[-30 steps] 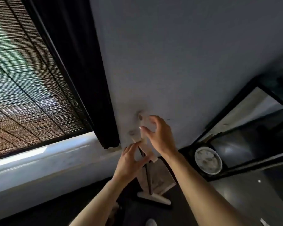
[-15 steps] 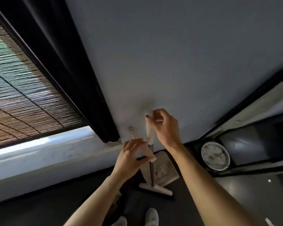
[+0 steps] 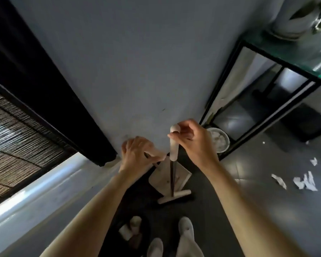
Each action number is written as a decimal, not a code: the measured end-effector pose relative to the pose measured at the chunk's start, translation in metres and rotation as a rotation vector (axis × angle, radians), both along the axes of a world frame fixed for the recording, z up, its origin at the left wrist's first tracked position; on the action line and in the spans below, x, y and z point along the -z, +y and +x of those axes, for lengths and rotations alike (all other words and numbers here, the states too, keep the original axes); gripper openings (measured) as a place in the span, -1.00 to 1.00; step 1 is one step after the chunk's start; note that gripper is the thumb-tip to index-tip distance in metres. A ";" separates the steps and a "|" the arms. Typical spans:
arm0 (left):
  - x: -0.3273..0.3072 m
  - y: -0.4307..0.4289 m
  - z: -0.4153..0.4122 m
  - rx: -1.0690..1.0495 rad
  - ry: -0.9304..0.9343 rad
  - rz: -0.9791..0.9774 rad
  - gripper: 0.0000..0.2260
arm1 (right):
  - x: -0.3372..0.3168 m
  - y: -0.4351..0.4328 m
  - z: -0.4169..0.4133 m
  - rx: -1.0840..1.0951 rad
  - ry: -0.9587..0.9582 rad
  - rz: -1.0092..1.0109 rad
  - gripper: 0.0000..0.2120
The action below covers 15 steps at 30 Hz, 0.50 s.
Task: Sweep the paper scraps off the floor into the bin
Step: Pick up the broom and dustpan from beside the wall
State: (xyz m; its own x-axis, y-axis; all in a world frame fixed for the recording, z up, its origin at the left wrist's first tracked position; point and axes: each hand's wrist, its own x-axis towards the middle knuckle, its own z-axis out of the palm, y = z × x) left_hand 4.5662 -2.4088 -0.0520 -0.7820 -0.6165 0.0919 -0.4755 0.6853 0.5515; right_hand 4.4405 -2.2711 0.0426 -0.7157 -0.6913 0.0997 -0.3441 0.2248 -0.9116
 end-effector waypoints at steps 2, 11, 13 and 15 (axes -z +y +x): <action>-0.013 0.005 -0.009 0.048 -0.120 0.026 -0.53 | -0.004 0.017 0.007 0.046 -0.021 -0.014 -0.81; -0.032 0.059 -0.035 0.169 -0.256 0.207 -0.61 | -0.057 0.115 0.011 0.363 -0.111 -0.238 -0.78; -0.039 0.079 -0.038 0.160 -0.201 0.275 -0.59 | -0.070 0.138 0.013 0.422 -0.087 -0.281 -0.78; -0.047 0.100 -0.041 0.161 -0.160 0.279 -0.58 | -0.084 0.162 0.017 0.481 -0.058 -0.315 -0.78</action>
